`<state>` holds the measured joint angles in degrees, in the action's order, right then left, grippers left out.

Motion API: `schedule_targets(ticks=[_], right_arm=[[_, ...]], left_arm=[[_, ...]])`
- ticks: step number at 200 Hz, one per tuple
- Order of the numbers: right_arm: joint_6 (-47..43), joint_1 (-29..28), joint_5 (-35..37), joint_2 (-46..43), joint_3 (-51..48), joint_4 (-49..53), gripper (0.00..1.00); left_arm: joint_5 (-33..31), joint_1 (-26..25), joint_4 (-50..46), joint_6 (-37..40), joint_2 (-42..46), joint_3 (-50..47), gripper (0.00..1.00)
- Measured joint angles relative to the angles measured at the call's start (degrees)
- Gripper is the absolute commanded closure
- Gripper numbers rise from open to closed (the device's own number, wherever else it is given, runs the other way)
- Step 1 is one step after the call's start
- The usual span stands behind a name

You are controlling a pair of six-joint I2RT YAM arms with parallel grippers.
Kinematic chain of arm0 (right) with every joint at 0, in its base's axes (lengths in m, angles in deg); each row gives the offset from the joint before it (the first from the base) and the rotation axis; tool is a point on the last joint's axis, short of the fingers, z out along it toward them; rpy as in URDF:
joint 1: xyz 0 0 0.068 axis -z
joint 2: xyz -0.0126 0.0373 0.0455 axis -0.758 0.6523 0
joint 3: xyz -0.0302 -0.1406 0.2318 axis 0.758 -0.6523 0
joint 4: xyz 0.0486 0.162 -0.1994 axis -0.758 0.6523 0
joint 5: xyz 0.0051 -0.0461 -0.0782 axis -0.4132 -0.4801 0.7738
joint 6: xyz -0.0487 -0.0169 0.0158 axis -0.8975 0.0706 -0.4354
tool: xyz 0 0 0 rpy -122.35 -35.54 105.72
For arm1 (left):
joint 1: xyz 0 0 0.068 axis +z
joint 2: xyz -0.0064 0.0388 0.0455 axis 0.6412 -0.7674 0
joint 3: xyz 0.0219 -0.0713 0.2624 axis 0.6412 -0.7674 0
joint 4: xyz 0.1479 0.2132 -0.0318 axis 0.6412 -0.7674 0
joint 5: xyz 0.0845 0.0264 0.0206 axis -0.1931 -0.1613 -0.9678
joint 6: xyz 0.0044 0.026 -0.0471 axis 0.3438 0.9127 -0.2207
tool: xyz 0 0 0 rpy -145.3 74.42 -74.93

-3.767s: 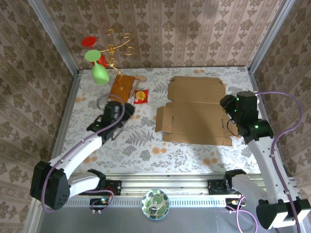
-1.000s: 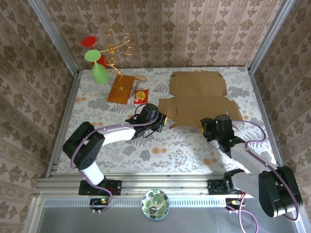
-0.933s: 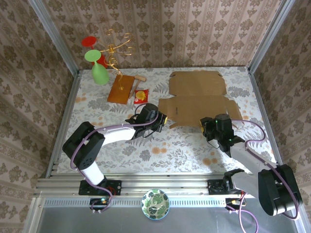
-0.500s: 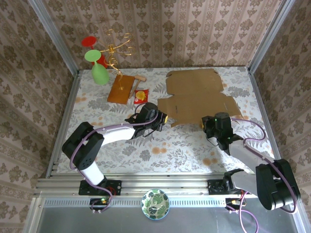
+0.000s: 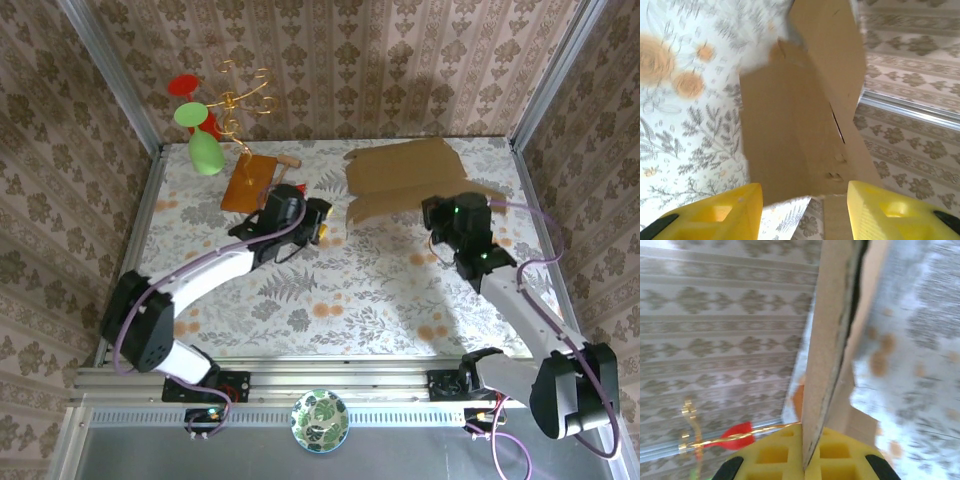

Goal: Fold the paper box

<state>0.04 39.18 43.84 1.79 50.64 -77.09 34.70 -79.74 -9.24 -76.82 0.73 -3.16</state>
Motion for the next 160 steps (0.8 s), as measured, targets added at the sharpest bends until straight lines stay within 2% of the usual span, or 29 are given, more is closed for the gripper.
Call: schedule_targets(ticks=[44,99,132,160], right_arm=[[-3.61,-1.27,0.76,1.22,23.30,10.47,1.00],[-3.37,-9.25,7.28,9.60,56.15,28.59,1.00],[3.10,-6.93,7.93,16.70,58.51,29.46,1.00],[8.44,-4.70,6.60,29.05,57.86,29.51,1.00]], left_arm=[[-2.40,4.48,-11.10,10.43,5.07,4.26,0.55],[-4.98,8.09,-19.63,19.52,5.46,10.08,0.57],[-4.28,10.67,-22.47,23.15,5.40,14.38,0.58],[-2.23,12.28,-25.31,25.35,3.82,19.89,0.58]])
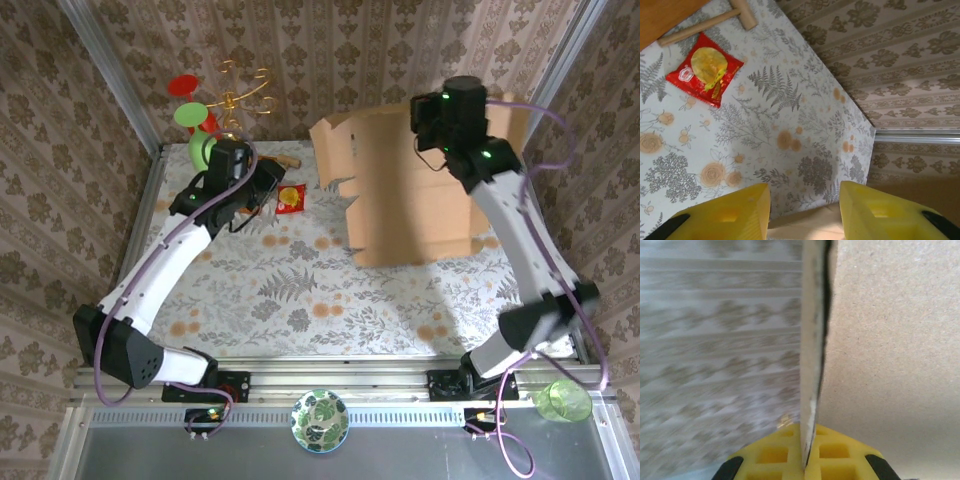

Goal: Fold the paper box

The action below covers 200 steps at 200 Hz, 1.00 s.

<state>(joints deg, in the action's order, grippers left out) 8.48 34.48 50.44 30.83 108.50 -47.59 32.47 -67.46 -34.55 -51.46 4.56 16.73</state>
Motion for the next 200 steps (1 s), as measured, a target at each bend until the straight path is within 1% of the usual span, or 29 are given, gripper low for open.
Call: schedule_targets(ticks=[19,36,69,93,112,133,162,200], right_arm=[[2.58,1.09,-1.51,6.97,-1.53,0.72,1.00],[3.43,1.75,-2.45,9.75,-2.91,1.07,1.00],[4.68,2.45,-4.07,9.42,-7.61,-3.52,1.00],[5.66,2.67,-5.18,8.63,-13.75,-8.00,1.00],[6.25,2.67,-5.88,8.31,-18.38,-10.56,1.00],[7.08,2.82,-6.10,8.17,-22.16,-13.25,1.00],[7.54,3.02,-6.34,7.74,-24.57,-16.72,1.00],[8.39,3.32,-6.95,7.21,-26.45,-20.00,1.00]], left_arm=[[1.99,0.24,-0.59,1.01,-1.03,2.10,0.58],[3.96,0.24,-1.01,1.44,-1.73,2.62,0.57],[6.78,-0.28,-0.87,1.62,-4.42,3.72,0.52],[8.63,-1.66,1.60,0.68,-8.24,5.55,0.51],[9.99,-3.13,3.50,-0.39,-12.87,9.11,0.51],[11.04,-4.66,4.50,-0.72,-18.82,15.26,0.51],[11.69,-5.79,4.46,-0.61,-24.04,20.46,0.51],[11.93,-5.77,4.09,0.37,-28.65,23.26,0.51]])
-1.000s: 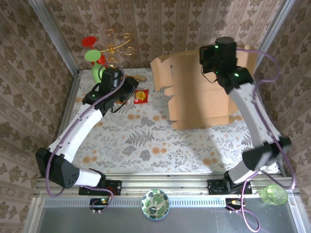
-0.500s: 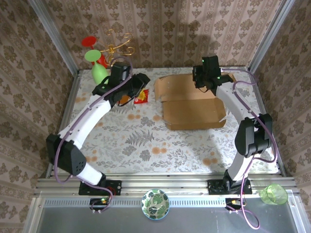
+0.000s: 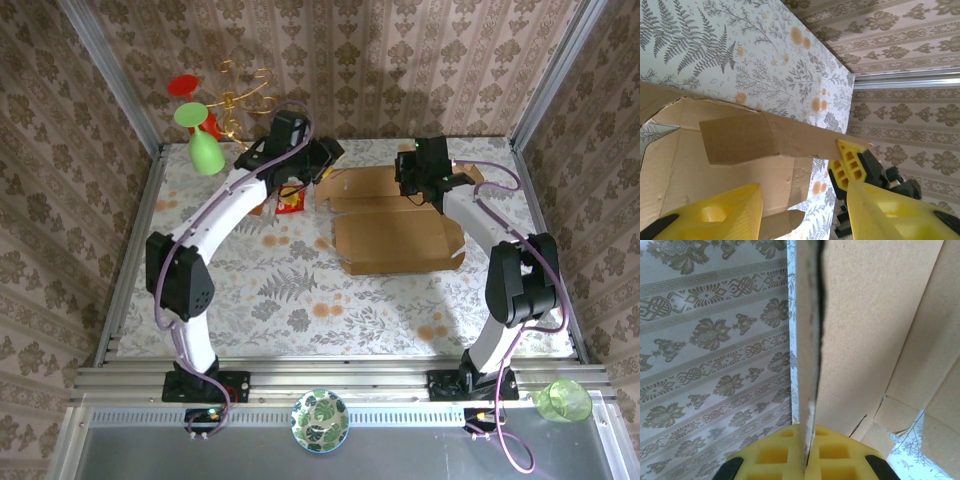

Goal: Fold the paper box

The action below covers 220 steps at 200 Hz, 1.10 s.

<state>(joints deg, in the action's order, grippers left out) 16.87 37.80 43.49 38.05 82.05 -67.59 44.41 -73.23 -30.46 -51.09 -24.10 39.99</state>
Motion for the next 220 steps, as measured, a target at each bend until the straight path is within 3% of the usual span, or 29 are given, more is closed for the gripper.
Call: schedule_targets(ticks=[125,139,158,168,179,201,220], right_arm=[[0.57,0.37,-1.05,0.00,-0.20,-1.73,1.00],[0.57,0.37,-1.46,0.00,-0.59,-2.54,1.00],[0.57,0.44,-1.68,0.00,-1.64,-4.33,1.00],[0.57,0.57,-1.70,0.00,-2.47,-5.90,1.00],[0.55,0.76,-1.79,0.00,-3.67,-7.96,1.00],[0.55,0.79,-1.75,0.00,-6.51,-11.91,1.00],[0.59,0.98,-1.66,-0.37,-8.70,-14.60,1.00]], left_arm=[[3.45,-0.20,0.98,0.79,-11.96,7.45,0.52],[3.76,-0.42,1.44,0.37,-12.44,8.22,0.57],[4.24,-0.55,1.99,-0.79,-13.16,8.94,0.82],[4.17,-0.68,2.08,-0.66,-13.55,9.09,0.84],[4.28,-0.63,2.54,-1.14,-13.99,9.09,0.80],[4.26,-0.50,2.64,-1.44,-14.08,9.03,0.60],[4.26,-0.28,2.82,-0.26,-13.35,8.44,0.49]])
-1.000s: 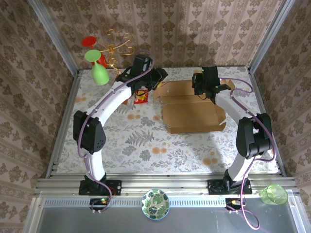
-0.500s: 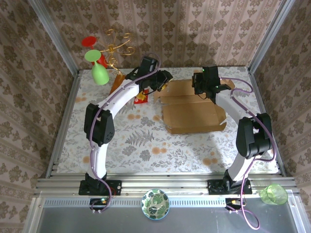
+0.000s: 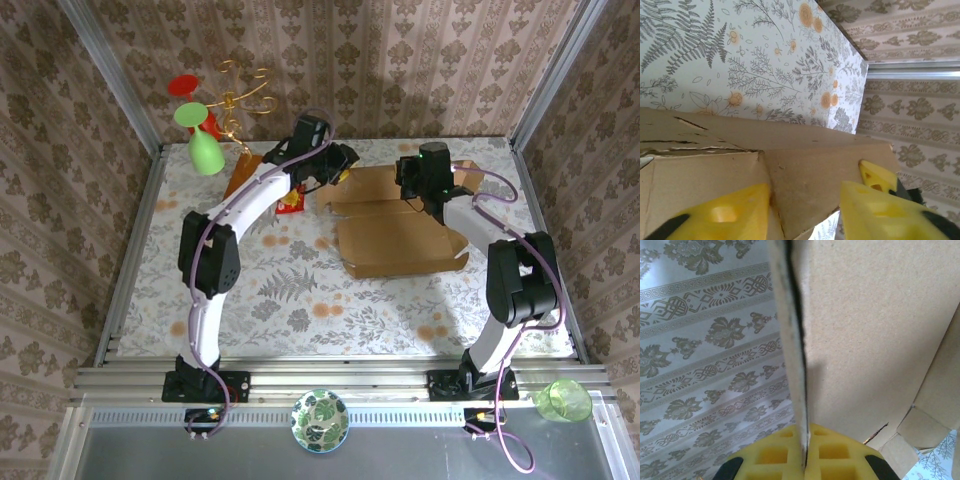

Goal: Fold the paper box

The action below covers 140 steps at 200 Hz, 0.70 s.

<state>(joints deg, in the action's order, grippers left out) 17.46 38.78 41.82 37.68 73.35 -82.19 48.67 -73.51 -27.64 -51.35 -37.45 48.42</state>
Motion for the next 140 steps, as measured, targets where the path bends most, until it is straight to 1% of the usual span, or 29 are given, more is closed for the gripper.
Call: schedule_targets(ticks=[11,22,42,56,67,80,94,108,124,140], right_arm=[[0.04,0.15,0.00,-0.59,-0.66,-0.20,1.00],[0.31,0.33,-0.02,-1.11,-0.74,0.24,1.00],[0.63,1.20,0.00,-2.05,-0.46,3.23,1.00],[0.72,1.70,0.00,-2.56,0.50,6.23,1.00],[0.85,1.97,0.00,-2.62,1.86,8.76,1.00],[0.85,2.12,-0.02,-2.62,3.61,12.02,1.00],[0.90,2.14,-0.11,-2.54,6.51,17.73,1.00],[0.92,2.14,-0.31,-2.32,10.16,24.20,1.00],[1.22,2.14,-0.42,-2.25,14.03,31.10,1.00],[1.68,2.10,-0.24,-2.32,15.76,35.15,1.00]], left_arm=[[-0.28,0.20,-0.07,1.09,1.86,-1.81,0.47],[-0.68,0.35,-0.17,1.88,5.14,-5.44,0.48],[-1.14,0.74,0.15,3.80,13.97,-14.12,0.56],[-1.07,0.83,0.74,4.98,20.63,-20.55,0.64],[-0.66,0.66,1.95,5.86,24.65,-25.11,0.66],[-0.13,0.13,4.28,6.27,27.63,-30.56,0.65],[0.24,-0.94,5.90,6.36,27.87,-34.82,0.63],[0.44,-2.43,6.80,6.51,26.01,-37.62,0.60],[0.57,-4.17,7.43,6.51,23.26,-38.80,0.57],[0.63,-5.64,8.28,6.54,20.96,-38.77,0.55]])
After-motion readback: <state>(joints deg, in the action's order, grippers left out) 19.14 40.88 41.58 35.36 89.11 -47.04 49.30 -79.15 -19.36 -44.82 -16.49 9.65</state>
